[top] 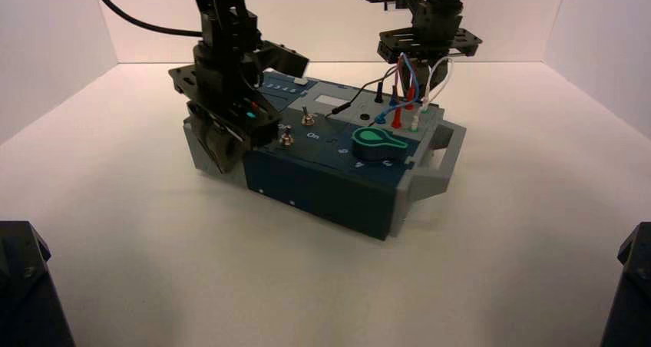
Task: Rotate the box clockwise.
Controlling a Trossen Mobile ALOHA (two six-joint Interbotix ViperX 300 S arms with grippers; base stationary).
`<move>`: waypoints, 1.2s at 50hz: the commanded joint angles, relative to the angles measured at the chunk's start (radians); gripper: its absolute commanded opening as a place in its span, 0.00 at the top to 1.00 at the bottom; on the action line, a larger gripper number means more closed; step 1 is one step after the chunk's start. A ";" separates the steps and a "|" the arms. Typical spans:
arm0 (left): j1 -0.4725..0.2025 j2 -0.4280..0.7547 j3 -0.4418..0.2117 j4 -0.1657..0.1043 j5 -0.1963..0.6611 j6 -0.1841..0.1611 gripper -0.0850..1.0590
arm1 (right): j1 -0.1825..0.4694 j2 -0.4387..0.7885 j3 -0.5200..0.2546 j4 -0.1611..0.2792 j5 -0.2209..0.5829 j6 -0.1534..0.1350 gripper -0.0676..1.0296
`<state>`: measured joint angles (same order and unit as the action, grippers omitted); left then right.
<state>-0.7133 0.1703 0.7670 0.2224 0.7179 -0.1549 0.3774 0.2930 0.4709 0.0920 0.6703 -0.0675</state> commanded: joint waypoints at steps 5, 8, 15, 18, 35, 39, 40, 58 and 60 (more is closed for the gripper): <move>0.055 0.012 -0.075 0.038 -0.051 0.003 0.95 | 0.089 -0.038 0.067 0.060 0.020 0.005 0.96; 0.066 0.023 -0.086 0.046 -0.057 0.003 0.95 | 0.098 -0.051 0.081 0.066 0.017 0.005 0.96; 0.084 0.060 -0.115 0.064 -0.074 0.003 0.95 | 0.126 -0.080 0.118 0.074 0.003 0.017 0.96; 0.097 0.080 -0.127 0.077 -0.083 0.003 0.95 | 0.141 -0.091 0.133 0.083 0.002 0.025 0.96; 0.137 0.187 -0.202 0.114 -0.127 0.005 0.95 | 0.221 -0.117 0.202 0.169 -0.037 0.029 0.96; 0.135 0.215 -0.225 0.115 -0.127 0.005 0.95 | 0.241 -0.117 0.210 0.183 -0.040 0.029 0.96; 0.137 0.221 -0.232 0.115 -0.129 0.005 0.95 | 0.245 -0.117 0.212 0.186 -0.041 0.029 0.96; 0.137 0.285 -0.308 0.121 -0.153 0.012 0.95 | 0.281 -0.124 0.229 0.227 -0.067 0.031 0.96; 0.138 0.285 -0.311 0.129 -0.149 0.014 0.95 | 0.273 -0.124 0.235 0.224 -0.072 0.031 0.96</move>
<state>-0.5277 0.4065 0.5031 0.3543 0.6550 -0.1442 0.4801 0.1764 0.7148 0.2654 0.6182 -0.0337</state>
